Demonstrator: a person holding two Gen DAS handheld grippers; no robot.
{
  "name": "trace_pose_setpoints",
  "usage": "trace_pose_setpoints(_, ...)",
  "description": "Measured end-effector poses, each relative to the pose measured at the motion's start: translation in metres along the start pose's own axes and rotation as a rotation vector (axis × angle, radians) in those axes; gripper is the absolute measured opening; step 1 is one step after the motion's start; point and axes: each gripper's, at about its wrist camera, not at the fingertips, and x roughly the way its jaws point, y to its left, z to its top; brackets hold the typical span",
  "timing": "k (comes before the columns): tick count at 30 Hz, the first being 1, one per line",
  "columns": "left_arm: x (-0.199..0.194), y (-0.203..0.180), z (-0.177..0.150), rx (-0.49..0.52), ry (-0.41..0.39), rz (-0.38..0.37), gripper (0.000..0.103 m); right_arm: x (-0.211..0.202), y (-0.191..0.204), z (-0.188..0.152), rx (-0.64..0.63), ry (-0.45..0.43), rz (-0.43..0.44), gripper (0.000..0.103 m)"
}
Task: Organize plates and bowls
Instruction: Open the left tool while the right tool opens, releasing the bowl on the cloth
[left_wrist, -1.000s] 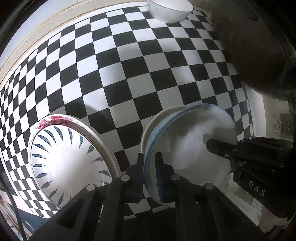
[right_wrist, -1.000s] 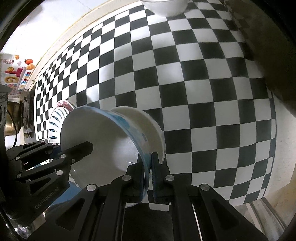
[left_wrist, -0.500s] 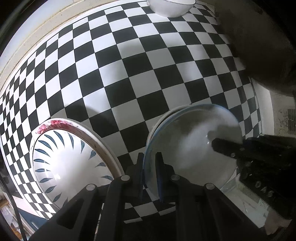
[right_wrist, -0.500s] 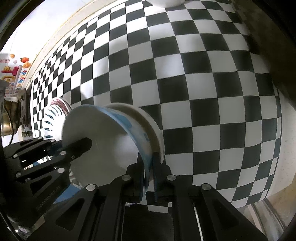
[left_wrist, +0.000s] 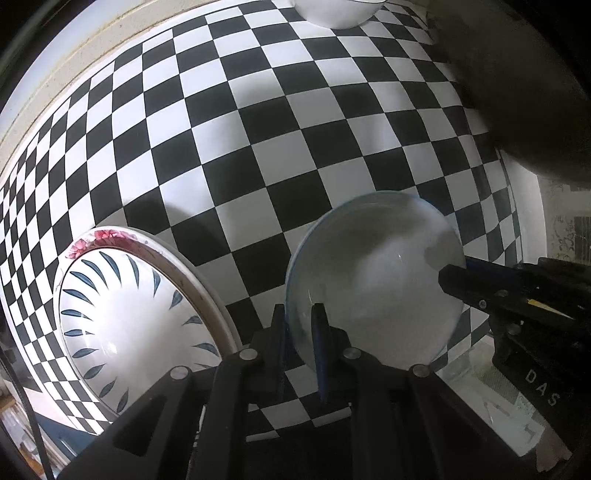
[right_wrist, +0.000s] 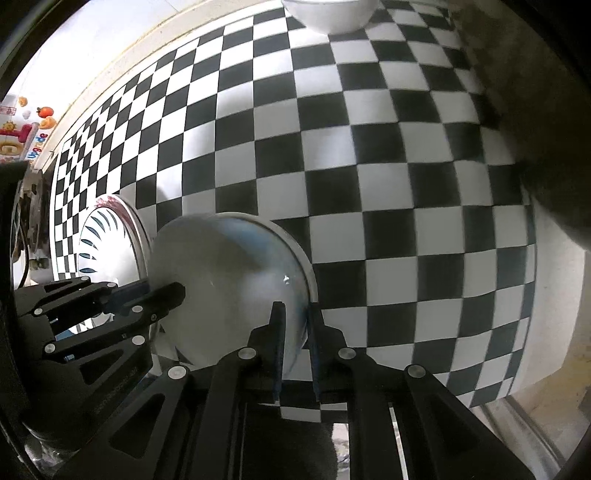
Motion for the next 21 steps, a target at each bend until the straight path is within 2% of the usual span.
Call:
trace_pose_setpoints(5, -0.005, 0.005, -0.001, -0.017, -0.007, -0.015, 0.011, 0.0, -0.005, 0.003, 0.026, 0.008, 0.031, 0.015)
trace_pose_setpoints(10, -0.043, 0.02, 0.015, -0.059, -0.104, 0.0, 0.012, -0.03, -0.017, 0.018, 0.057, -0.057, 0.035, 0.015)
trace_pose_setpoints(14, -0.071, 0.037, 0.055, -0.123, -0.167, -0.021, 0.012, -0.062, -0.02, 0.057, 0.045, -0.116, 0.004, 0.023)
trace_pose_setpoints(17, -0.083, 0.049, 0.088, -0.168, -0.189, -0.06, 0.012, -0.088, -0.015, 0.099, 0.011, -0.169, -0.048, 0.029)
trace_pose_setpoints(21, -0.087, 0.055, 0.141, -0.219, -0.19, -0.125, 0.013, -0.103, -0.004, 0.173, -0.066, -0.168, -0.115, 0.031)
